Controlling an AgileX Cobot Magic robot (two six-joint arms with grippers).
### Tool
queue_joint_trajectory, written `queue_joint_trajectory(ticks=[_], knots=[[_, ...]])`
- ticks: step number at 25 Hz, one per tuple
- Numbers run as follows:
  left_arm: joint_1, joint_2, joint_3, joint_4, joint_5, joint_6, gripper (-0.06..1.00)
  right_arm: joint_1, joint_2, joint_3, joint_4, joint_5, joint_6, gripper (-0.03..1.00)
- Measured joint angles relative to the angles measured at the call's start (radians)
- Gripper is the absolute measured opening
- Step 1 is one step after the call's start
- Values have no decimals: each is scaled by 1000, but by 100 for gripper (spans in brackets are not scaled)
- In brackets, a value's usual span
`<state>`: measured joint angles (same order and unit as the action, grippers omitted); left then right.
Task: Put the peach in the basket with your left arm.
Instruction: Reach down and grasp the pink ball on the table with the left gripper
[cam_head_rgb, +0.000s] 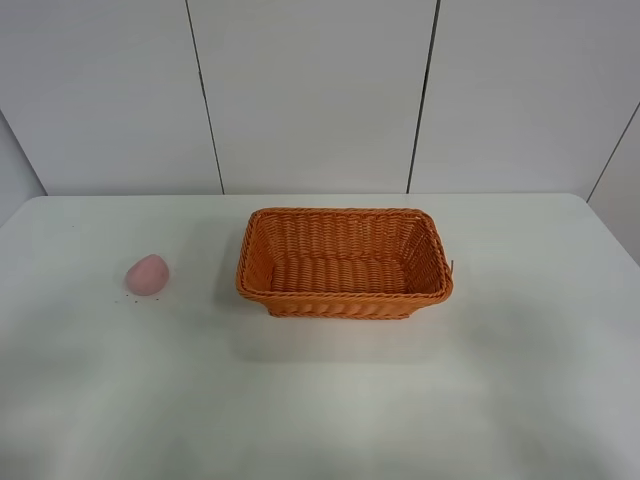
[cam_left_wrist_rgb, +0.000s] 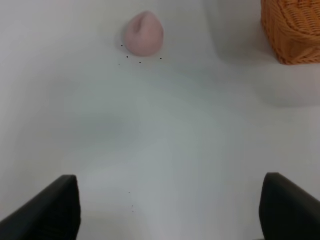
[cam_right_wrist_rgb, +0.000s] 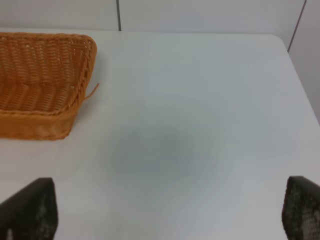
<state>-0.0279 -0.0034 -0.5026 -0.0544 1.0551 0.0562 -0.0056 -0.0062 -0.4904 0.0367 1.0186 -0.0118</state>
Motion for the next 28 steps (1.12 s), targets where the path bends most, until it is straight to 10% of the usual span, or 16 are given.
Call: queue_joint_trajectory(ticks=[14, 28], knots=[[0, 48, -29, -1, -1, 0, 76, 0, 0, 0, 0, 0, 0, 69], [0, 1107, -414, -8, -240, 57, 76, 0, 0, 0, 0, 0, 0, 69]])
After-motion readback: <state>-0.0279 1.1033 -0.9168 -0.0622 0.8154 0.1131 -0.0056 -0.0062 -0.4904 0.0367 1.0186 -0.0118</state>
